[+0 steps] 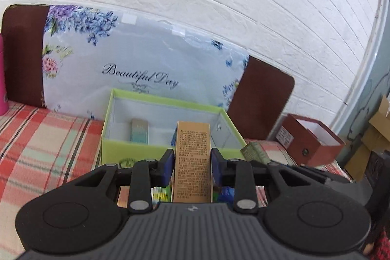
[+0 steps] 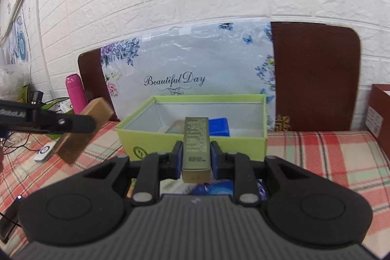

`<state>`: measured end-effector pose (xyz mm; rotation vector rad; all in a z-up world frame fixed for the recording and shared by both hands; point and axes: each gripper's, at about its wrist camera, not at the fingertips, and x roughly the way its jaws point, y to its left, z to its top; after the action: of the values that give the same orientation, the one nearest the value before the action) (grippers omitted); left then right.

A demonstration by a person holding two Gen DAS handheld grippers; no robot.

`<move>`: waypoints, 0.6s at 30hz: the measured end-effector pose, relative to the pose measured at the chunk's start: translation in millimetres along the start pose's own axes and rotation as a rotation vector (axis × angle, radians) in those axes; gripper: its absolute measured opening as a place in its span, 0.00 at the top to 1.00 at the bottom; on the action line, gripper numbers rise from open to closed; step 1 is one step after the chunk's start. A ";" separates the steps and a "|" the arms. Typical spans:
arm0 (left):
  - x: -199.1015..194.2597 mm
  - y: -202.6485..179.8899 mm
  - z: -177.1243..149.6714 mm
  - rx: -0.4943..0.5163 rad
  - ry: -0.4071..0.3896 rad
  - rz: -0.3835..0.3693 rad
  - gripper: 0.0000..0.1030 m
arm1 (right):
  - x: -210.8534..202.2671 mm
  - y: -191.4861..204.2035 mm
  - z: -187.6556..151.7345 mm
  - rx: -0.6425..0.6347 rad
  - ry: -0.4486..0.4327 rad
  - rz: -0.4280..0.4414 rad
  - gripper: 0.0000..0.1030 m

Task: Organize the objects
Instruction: 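Carry the tan box into the lime-green box while the right tool places the olive-green box there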

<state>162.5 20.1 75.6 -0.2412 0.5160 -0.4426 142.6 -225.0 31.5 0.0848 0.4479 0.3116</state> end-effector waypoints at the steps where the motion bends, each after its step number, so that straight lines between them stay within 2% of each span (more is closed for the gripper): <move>1: 8.2 3.6 7.7 -0.016 -0.010 0.004 0.68 | 9.4 1.0 4.5 -0.010 -0.001 0.001 0.78; 4: 34.5 14.0 27.3 -0.039 -0.021 0.045 0.68 | 38.9 5.9 15.5 -0.067 -0.018 -0.023 0.78; 9: 78.2 34.9 49.3 -0.010 -0.008 0.125 0.68 | 99.4 7.8 29.6 -0.065 0.047 -0.012 0.78; 14: 113.0 58.9 52.7 -0.034 0.046 0.140 0.68 | 150.7 12.3 34.2 -0.060 0.108 0.008 0.78; 17: 123.6 68.6 50.5 -0.043 0.051 0.127 0.68 | 171.7 16.2 31.6 -0.074 0.143 0.020 0.78; 18: 124.5 70.5 49.0 -0.043 0.034 0.126 0.63 | 177.0 17.3 30.4 -0.083 0.151 0.016 0.78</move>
<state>309.5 29.6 41.2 -0.2418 0.5708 -0.3132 302.4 -153.2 -11.6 -0.0160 0.5831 0.3536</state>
